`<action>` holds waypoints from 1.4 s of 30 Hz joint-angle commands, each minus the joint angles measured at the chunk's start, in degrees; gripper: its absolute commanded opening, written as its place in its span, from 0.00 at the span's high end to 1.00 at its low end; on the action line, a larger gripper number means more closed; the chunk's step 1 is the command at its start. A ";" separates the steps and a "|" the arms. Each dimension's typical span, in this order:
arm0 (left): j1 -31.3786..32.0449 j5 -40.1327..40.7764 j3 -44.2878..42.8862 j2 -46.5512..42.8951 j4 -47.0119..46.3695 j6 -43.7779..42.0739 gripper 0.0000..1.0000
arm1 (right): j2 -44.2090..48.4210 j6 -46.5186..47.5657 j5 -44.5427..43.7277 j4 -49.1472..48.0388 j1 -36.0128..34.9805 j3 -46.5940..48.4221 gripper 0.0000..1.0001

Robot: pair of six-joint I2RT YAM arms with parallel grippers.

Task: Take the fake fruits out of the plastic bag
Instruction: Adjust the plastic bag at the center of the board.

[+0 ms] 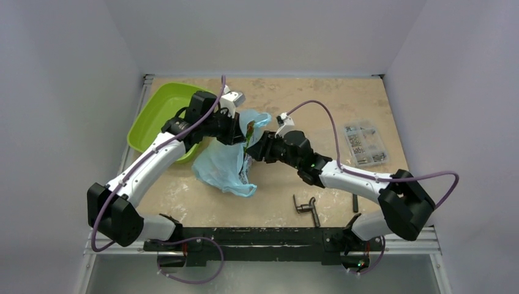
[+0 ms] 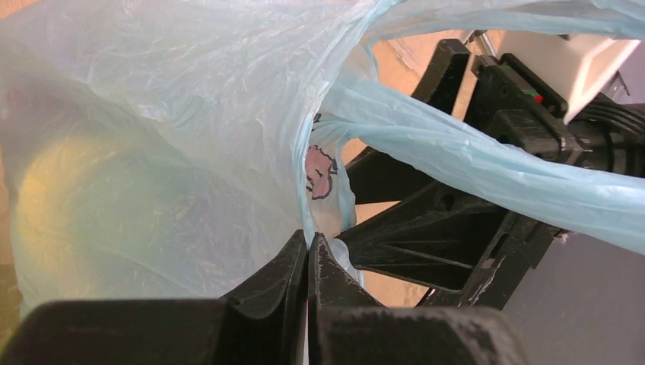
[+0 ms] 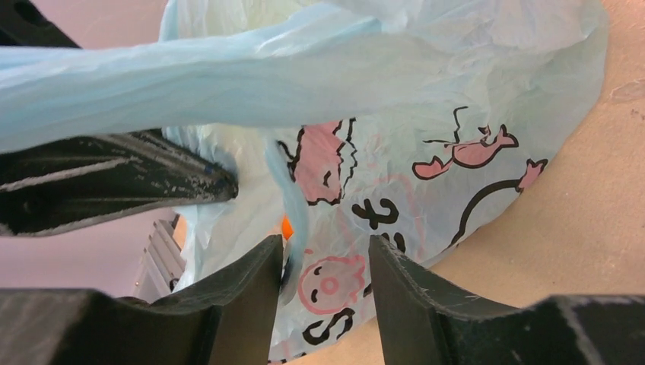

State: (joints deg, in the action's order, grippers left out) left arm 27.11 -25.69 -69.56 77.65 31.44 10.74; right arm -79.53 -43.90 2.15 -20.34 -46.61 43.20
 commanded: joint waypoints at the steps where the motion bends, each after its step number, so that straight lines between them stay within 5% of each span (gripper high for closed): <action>1: -0.18 -2.31 1.49 -2.39 -4.27 -1.39 1.00 | -3.35 -0.93 1.12 -3.21 -0.68 4.02 0.52; 6: -0.13 -0.21 1.80 -3.37 -5.05 -1.25 1.00 | -7.09 -3.22 0.40 -3.74 -2.42 5.29 0.57; 12: -0.95 26.18 5.82 -11.79 -6.15 -0.58 1.00 | -2.43 -1.90 -13.17 7.11 -0.89 3.94 0.99; 15: -2.78 38.13 7.82 -16.13 -6.65 0.26 1.00 | 2.52 2.88 -23.44 16.75 2.26 3.76 1.00; 19: -7.08 43.20 8.61 -19.62 -6.79 1.39 1.00 | 9.92 5.41 -31.33 27.14 8.29 2.43 1.00; 26: -14.61 38.91 8.70 -19.98 -6.86 3.58 1.00 | 18.70 11.82 -38.52 30.84 9.50 0.23 1.00; 33: -14.81 33.20 9.93 -19.58 -8.69 1.65 1.00 | 16.02 16.76 -35.85 30.19 9.46 3.10 1.00; 37: -14.81 23.44 10.23 -18.90 -10.70 0.76 1.00 | 14.42 20.12 -31.44 30.60 9.44 6.13 1.00; 42: -14.81 13.46 9.76 -17.15 -11.76 0.83 1.00 | 13.91 22.78 -29.08 34.06 9.44 9.85 0.76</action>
State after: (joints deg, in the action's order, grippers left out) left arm 12.73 -2.76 -59.33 59.35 23.66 12.45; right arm -66.19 -25.45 -28.27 11.07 -37.43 47.79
